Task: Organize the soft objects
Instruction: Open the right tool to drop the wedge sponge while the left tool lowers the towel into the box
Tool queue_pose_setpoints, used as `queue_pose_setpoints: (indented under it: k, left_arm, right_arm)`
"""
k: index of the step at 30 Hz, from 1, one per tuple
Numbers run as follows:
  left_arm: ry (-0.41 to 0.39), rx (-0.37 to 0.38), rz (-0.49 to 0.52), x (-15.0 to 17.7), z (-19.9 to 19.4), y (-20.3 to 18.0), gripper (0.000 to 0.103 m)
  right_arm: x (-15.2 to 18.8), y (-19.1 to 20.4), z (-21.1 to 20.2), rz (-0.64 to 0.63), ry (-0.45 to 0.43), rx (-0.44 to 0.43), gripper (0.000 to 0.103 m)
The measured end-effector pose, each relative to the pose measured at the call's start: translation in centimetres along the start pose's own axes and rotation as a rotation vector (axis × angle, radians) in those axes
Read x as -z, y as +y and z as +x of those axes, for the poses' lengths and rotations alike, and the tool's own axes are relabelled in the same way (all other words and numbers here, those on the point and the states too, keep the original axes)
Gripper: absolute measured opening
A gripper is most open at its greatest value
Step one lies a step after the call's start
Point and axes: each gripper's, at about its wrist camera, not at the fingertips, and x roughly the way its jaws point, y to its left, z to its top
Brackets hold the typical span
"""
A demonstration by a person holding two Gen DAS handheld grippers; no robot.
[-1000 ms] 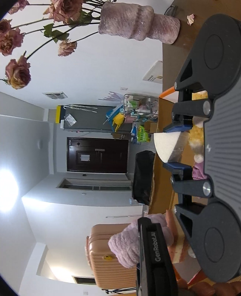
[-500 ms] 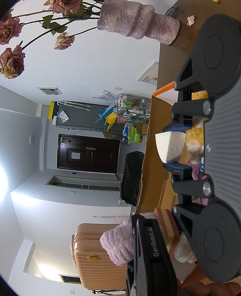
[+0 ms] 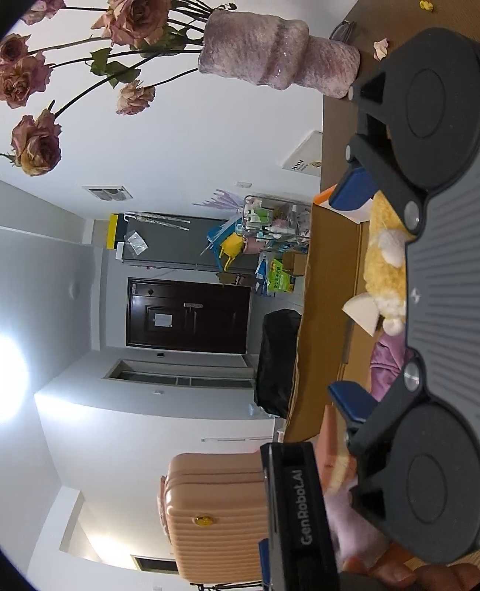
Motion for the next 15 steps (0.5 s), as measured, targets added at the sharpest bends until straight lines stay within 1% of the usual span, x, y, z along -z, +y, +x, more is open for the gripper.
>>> queue_pose_setpoints:
  k: [7, 15]
  left_arm:
    - [0.008, -0.011, -0.012, -0.12, 0.00, 0.41, 0.103]
    - [0.012, -0.008, -0.016, -0.33, -0.62, 0.51, 0.103]
  right_arm:
    - [0.04, 0.23, -0.16, -0.012, 0.003, -0.003, 0.099]
    - [0.01, 0.30, -0.85, -0.015, -0.022, -0.001, 0.100]
